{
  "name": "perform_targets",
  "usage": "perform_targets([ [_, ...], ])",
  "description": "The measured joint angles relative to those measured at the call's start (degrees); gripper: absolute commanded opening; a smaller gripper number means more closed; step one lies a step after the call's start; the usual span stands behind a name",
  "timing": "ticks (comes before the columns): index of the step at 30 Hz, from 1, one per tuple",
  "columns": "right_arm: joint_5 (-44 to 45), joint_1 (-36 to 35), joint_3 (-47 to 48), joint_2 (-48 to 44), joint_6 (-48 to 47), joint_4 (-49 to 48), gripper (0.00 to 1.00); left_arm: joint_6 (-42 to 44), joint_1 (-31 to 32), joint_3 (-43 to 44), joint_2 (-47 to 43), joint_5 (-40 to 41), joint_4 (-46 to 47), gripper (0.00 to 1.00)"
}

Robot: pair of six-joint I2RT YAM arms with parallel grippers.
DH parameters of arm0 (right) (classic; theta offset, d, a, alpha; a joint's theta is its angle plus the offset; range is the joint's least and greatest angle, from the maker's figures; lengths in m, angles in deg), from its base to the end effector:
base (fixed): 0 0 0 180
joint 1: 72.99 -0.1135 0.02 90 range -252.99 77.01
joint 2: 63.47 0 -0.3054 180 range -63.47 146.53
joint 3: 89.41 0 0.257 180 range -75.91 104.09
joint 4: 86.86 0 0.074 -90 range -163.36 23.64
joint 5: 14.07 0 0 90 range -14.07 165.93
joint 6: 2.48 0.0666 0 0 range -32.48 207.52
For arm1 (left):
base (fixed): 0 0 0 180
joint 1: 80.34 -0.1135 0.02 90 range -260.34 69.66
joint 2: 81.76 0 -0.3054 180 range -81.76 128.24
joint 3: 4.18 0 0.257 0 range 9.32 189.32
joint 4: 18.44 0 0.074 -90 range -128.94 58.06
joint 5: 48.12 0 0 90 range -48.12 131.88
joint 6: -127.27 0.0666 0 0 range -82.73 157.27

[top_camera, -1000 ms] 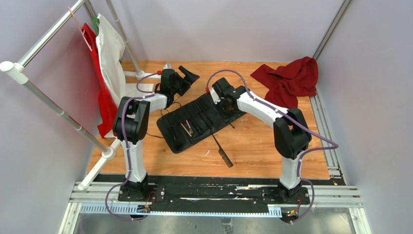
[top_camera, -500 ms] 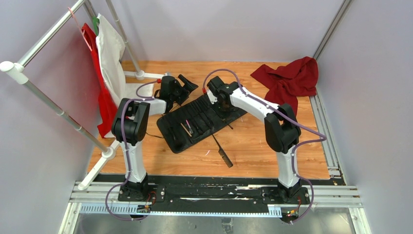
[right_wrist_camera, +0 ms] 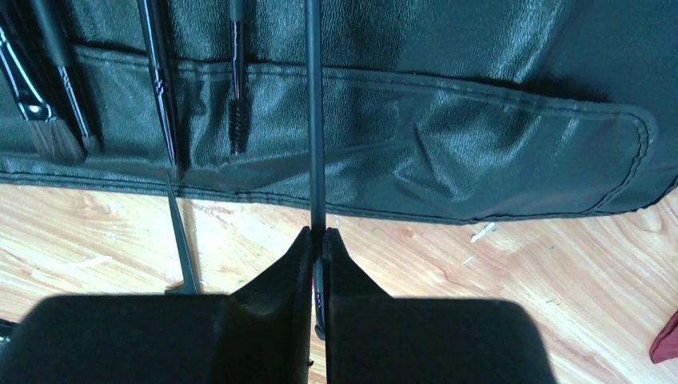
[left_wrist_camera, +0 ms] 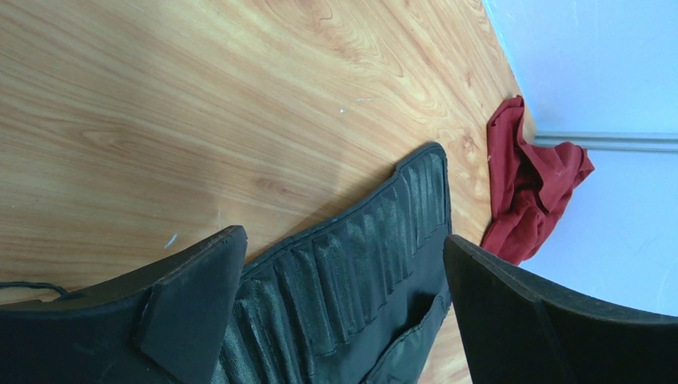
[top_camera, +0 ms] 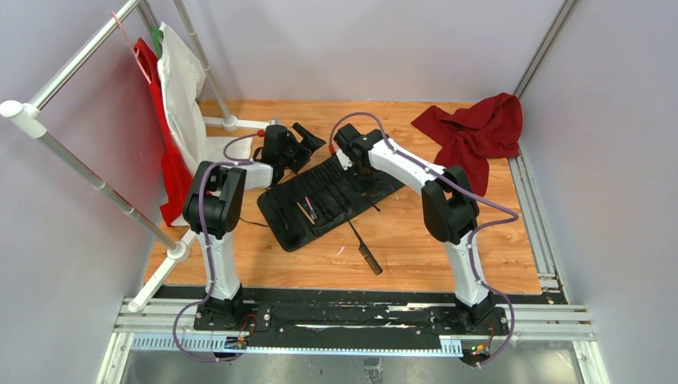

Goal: Organize the makeup
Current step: Place the makeup brush in the cosmetics bag.

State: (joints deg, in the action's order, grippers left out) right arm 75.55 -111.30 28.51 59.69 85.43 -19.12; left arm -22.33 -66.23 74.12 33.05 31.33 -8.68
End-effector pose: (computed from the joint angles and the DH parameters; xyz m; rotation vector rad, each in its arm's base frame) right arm 0.3796 0.3005 0.2113 -0.9882 2.6816 0.1419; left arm 0.4618 -0.1287 0.1750 -0.7267 2.0532 -0.9638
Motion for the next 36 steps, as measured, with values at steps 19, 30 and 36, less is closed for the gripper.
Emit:
perform_targets([
  [19, 0.0, 0.07, 6.78, 6.29, 0.17, 4.2, 0.01, -0.04, 0.0, -0.02, 0.02, -0.9, 0.0, 0.98],
  [30, -0.07, 0.5, 9.55, 9.64, 0.22, 4.39, 0.01, -0.26, 0.0, -0.02, 0.83, -1.29, 0.0, 0.98],
  [36, -0.17, 0.74, 10.29, 10.82, 0.52, 4.07, 0.01, -0.26, 0.0, -0.02, 0.85, -1.53, 0.0, 0.98],
])
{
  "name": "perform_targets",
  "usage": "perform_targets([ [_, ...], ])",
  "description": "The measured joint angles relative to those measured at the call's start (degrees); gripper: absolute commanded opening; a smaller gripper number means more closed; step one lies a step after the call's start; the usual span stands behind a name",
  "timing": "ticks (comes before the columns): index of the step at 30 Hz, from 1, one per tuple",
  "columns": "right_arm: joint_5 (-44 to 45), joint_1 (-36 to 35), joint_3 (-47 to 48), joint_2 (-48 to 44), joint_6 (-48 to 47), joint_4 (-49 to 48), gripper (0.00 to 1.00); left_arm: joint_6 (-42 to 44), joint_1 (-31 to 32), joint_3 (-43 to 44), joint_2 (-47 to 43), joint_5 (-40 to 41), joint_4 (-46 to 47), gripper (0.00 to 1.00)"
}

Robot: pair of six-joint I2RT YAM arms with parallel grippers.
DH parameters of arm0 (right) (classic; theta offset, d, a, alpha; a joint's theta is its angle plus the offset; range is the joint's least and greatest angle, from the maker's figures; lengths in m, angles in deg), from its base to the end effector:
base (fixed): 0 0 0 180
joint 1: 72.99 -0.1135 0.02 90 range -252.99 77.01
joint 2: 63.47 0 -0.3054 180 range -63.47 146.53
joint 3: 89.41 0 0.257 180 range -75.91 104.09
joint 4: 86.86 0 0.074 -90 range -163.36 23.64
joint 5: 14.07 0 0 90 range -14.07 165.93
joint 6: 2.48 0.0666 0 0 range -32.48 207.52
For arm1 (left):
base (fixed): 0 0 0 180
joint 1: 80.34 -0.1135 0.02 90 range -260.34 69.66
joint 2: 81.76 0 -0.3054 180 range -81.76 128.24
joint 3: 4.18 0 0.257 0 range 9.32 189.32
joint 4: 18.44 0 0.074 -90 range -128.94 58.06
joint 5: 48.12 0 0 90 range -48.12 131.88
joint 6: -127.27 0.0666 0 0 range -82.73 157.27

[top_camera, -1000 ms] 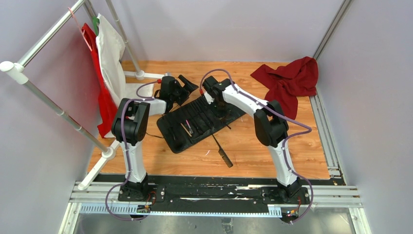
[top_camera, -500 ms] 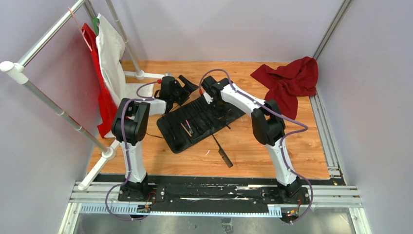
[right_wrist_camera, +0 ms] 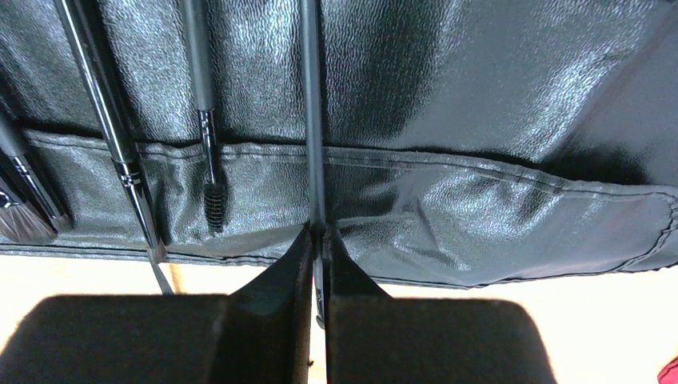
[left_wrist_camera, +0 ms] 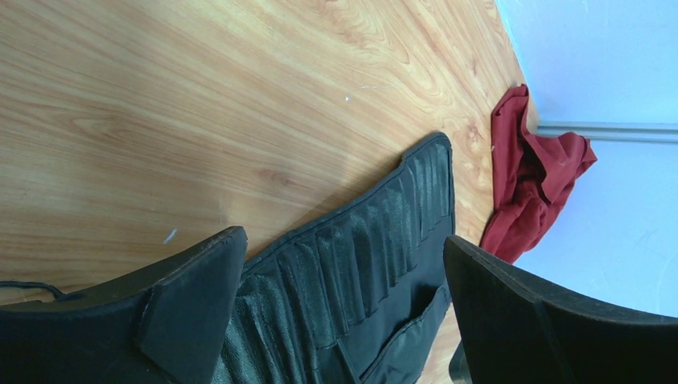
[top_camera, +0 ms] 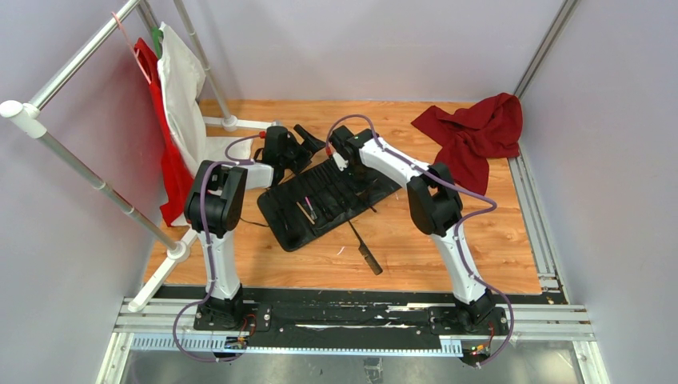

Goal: Organize the makeup
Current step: Place the makeup brush in the cosmetics bag.

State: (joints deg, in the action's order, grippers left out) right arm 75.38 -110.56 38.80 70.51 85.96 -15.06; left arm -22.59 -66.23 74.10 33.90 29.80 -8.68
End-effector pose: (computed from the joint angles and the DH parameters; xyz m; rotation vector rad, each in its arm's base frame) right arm 0.4102 0.3164 0.1701 -0.9847 2.7661 0.1122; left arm 0.4619 -0.1305 0.1683 -0.7240 2.0779 -0.9854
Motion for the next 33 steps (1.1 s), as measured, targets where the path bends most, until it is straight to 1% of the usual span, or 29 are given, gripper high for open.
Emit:
perform_targets([
  [9, 0.0, 0.57, 0.31, 0.02, 0.42, -1.92, 0.01, 0.0, 0.0, -0.37, 0.0, -0.37, 0.02, 0.98],
  [25, -0.11, 0.59, 6.67, 3.06, 0.35, -3.43, 0.01, 0.0, 0.0, -0.68, 0.13, -0.79, 0.02, 0.98],
  [33, -0.48, 0.59, 6.82, 3.89, 0.33, -5.4, 0.01, 0.02, 0.0, -0.68, 0.15, -0.81, 0.04, 0.98],
])
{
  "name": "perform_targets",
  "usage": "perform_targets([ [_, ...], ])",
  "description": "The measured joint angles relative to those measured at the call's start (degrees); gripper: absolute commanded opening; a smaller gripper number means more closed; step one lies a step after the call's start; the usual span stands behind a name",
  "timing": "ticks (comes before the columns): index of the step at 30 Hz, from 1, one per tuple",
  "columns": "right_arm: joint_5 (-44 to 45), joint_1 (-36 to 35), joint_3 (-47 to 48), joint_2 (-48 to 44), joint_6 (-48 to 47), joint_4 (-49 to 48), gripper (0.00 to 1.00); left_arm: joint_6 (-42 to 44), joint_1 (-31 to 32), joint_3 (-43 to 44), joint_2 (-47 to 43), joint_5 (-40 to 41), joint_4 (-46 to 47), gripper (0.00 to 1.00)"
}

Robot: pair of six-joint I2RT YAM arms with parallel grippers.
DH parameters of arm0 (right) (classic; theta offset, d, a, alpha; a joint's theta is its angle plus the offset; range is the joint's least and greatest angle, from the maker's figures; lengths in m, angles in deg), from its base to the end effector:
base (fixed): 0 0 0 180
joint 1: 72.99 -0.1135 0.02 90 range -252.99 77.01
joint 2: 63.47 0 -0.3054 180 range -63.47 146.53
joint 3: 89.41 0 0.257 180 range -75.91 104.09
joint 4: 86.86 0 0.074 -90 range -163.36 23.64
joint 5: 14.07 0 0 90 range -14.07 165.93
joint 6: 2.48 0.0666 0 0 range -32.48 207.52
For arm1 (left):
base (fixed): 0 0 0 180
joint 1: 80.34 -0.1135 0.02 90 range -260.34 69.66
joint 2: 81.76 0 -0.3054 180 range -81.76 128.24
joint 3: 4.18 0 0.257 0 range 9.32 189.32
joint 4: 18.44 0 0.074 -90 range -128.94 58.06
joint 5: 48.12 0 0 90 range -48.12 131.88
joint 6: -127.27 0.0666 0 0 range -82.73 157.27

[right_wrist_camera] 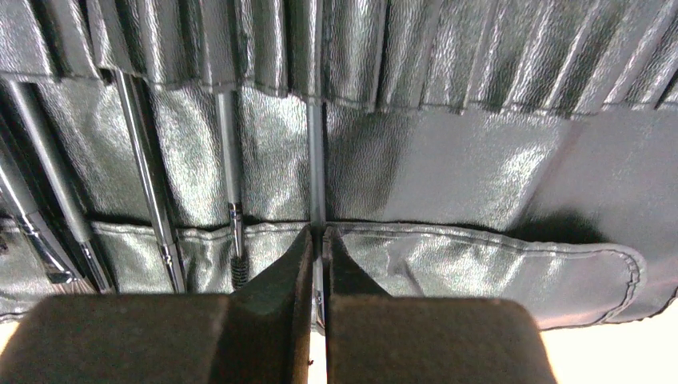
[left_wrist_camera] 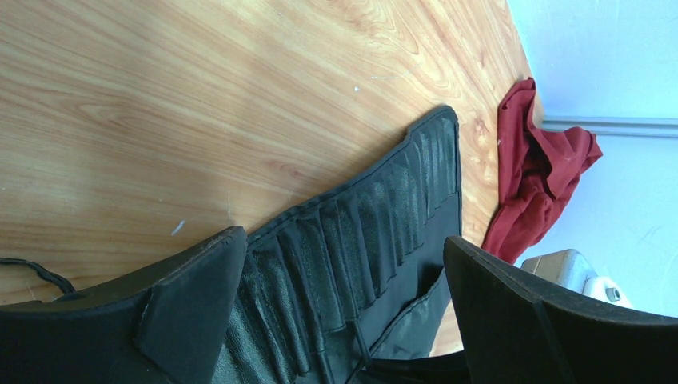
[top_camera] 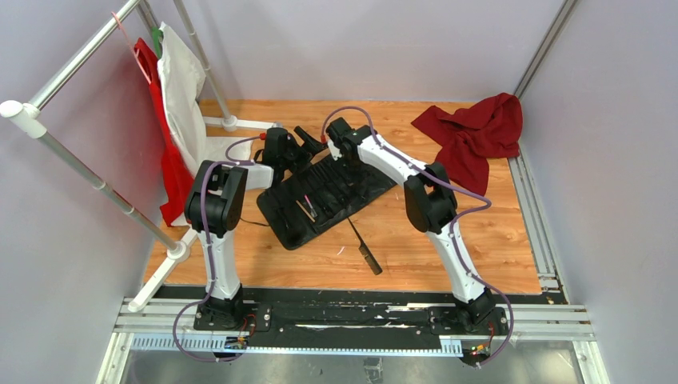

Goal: Organize the makeup
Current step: Place the makeup brush in the cosmetics bag.

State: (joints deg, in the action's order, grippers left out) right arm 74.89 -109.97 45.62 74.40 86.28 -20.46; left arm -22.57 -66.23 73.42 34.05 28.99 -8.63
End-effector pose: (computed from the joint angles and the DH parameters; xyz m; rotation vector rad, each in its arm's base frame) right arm 0.4410 0.3336 0.1742 -0.9200 2.6410 0.1814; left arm 0.4591 -0.1307 0.1634 -0.7224 2.0965 -0.9930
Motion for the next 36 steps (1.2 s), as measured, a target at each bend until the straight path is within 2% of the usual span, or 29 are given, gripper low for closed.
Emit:
perform_targets([
  [17, -0.52, 0.0, -12.48, -5.88, 0.04, -14.53, 0.01, -0.02, -0.11, 0.0, 0.83, -0.26, 1.68, 0.98],
  [23, -1.01, 0.0, -12.37, -5.35, -0.04, -19.54, 0.01, 0.0, -0.24, 0.02, 0.85, -0.22, 2.32, 0.98],
  [30, -1.97, 0.0, -8.02, -2.29, -0.83, -22.14, 0.01, 0.02, -0.17, 0.02, 0.94, -0.57, 2.51, 0.98],
  [32, -2.1, 0.0, -6.99, -1.62, -1.11, -22.32, 0.05, 0.02, -0.17, 0.02, 1.05, -0.57, 2.71, 0.98],
  [36, -2.19, 0.0, -6.51, -1.22, -1.6, -22.75, 0.25, 0.0, -0.2, 0.09, 1.51, -0.66, 3.43, 0.98],
])
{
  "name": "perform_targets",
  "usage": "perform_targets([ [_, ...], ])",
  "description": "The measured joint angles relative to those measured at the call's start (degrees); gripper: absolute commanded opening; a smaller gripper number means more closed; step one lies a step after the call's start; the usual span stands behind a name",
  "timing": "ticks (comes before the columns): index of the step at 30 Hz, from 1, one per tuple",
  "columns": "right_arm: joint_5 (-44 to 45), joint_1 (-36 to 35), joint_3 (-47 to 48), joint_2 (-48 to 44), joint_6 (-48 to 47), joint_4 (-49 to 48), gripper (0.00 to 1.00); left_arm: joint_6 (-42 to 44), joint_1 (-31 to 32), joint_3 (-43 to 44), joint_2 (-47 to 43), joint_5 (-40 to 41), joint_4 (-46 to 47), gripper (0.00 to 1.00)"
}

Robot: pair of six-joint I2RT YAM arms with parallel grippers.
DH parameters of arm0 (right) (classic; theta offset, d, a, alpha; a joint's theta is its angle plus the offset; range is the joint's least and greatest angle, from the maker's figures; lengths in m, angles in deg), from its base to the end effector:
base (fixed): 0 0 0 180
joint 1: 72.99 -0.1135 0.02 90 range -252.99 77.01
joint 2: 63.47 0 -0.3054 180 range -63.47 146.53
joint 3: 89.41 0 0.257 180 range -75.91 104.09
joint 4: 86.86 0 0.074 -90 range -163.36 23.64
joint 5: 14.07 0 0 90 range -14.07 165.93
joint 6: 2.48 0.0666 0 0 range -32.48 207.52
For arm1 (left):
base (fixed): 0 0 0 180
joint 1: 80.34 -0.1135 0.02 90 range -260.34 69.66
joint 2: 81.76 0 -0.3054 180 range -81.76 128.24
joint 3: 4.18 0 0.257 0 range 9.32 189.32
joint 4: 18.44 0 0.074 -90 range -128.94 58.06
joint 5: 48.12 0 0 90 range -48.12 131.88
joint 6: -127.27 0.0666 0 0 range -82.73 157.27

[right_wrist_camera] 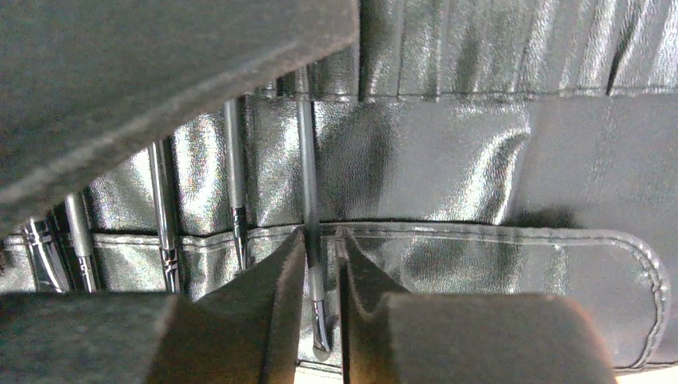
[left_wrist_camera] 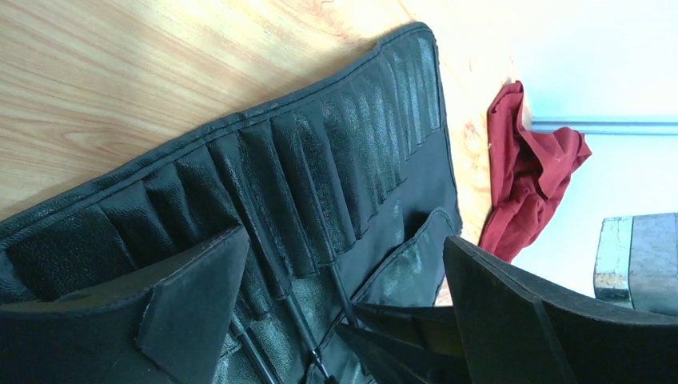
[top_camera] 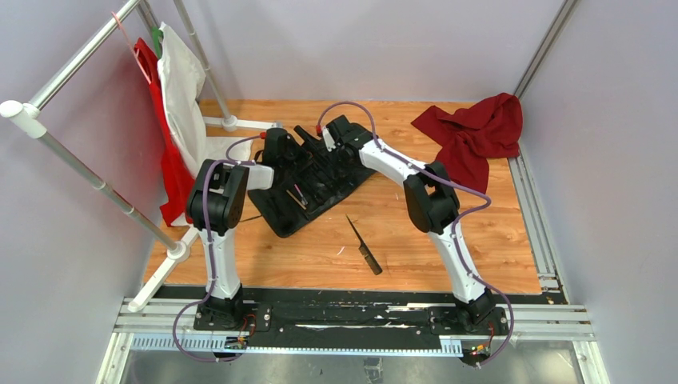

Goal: Organize the makeup
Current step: Place the makeup brush in the cosmetics bag.

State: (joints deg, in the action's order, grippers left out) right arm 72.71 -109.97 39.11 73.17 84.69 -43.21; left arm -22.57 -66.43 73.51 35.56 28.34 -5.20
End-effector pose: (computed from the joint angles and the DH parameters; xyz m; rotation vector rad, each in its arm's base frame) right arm 0.4638 0.3539 0.1765 -0.8743 2.3431 0.3217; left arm 0.4645 -0.1311 0.1592 -0.7019 2.0670 -1.0169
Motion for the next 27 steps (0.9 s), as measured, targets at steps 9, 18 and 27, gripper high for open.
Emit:
perform_targets([
  [9, 0.28, 0.74, -0.02, 0.0, -0.22, -0.72, 0.4, 0.0, 0.0, 0.0, 0.17, -0.24, 0.39, 0.98],
  [18, 0.59, 0.74, -4.02, -2.32, -0.17, -4.35, 0.41, 0.0, 0.02, 0.0, 0.17, -0.26, 0.39, 0.98],
  [27, 1.77, 0.74, -13.55, -13.11, -0.15, -6.32, 0.41, 0.02, 0.02, -0.02, 0.17, -0.33, 0.42, 0.98],
])
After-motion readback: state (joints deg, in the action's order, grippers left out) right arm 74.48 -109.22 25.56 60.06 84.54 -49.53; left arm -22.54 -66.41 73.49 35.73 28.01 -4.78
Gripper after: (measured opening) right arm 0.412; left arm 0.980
